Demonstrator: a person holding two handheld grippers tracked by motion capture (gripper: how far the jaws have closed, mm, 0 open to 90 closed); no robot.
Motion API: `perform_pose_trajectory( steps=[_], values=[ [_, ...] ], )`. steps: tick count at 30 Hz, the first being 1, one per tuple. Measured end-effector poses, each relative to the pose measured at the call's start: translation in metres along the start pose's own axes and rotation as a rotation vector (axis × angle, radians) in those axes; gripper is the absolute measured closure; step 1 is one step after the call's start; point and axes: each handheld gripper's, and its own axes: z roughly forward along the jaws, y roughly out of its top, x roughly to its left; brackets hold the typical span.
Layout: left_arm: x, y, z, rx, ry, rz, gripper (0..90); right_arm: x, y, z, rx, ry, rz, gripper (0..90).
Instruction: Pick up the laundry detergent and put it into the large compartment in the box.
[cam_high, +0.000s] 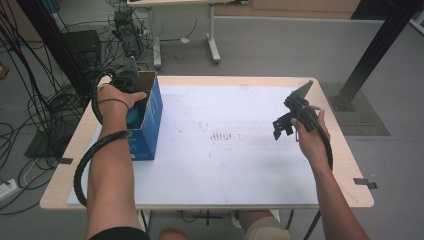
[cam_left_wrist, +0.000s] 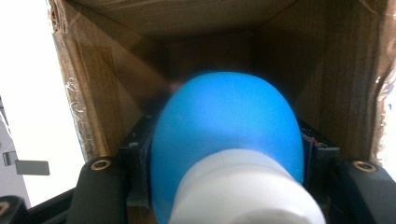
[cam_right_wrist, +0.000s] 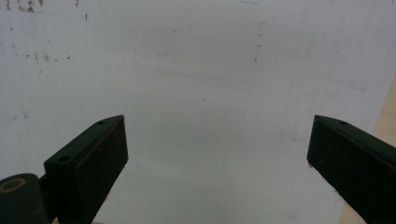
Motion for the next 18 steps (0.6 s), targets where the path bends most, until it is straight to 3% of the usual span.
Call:
perform_pose_trajectory(
  steps=[18],
  values=[
    [-0.0001, -0.0001, 0.0000, -0.001, 0.000, 0.001, 37.2, 0.0000, -0.0005, 0.0003, 0.000, -0.001, 0.000, 5.3]
  ],
)
